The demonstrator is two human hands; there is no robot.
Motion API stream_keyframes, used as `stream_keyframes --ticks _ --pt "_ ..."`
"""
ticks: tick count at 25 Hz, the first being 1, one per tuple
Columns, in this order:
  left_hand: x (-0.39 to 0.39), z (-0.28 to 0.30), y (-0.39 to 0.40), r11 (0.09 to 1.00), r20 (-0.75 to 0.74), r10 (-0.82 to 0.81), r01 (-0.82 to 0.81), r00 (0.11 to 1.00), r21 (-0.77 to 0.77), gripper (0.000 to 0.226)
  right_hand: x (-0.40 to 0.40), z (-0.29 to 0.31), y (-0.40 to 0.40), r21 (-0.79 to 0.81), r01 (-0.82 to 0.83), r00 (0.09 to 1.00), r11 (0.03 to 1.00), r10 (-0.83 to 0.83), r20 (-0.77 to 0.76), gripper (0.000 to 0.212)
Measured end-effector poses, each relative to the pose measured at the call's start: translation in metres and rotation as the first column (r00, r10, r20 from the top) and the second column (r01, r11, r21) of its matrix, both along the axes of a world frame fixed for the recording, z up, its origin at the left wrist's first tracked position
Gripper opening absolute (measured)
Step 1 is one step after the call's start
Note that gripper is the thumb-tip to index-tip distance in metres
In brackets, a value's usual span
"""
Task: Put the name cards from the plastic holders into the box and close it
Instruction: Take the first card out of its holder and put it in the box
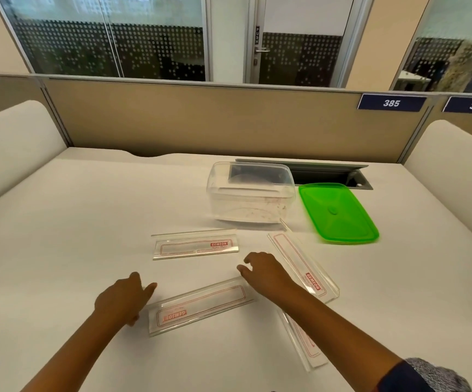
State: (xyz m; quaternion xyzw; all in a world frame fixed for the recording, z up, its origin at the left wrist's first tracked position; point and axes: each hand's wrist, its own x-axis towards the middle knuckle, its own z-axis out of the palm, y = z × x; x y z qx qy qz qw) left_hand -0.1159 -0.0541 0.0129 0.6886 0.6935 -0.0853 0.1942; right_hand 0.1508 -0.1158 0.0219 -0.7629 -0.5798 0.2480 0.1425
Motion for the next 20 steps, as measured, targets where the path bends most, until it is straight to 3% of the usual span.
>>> stream_keyframes --ticks 4,7,9,20 --pt "0.01 0.008 -0.001 0.988 0.226 0.097 -0.066 0.969 -0.141 0.028 0.001 0.002 0.005 -0.104 0.091 0.972 0.99 -0.111 -0.206 0.036" --pt "0.011 0.012 0.001 0.981 0.257 0.107 -0.06 0.96 -0.185 0.024 -0.001 0.001 0.005 -0.123 0.102 0.957 0.987 -0.131 -0.258 0.025" --pt "0.01 0.01 0.002 0.98 0.254 0.105 -0.057 0.962 -0.191 0.023 -0.001 0.0 0.004 -0.128 0.116 0.944 0.985 -0.149 -0.295 0.029" --pt "0.011 0.011 0.01 0.976 0.486 0.191 -0.216 0.853 -0.004 0.024 0.005 0.005 0.0 0.025 0.161 0.931 0.987 -0.144 -0.336 0.034"
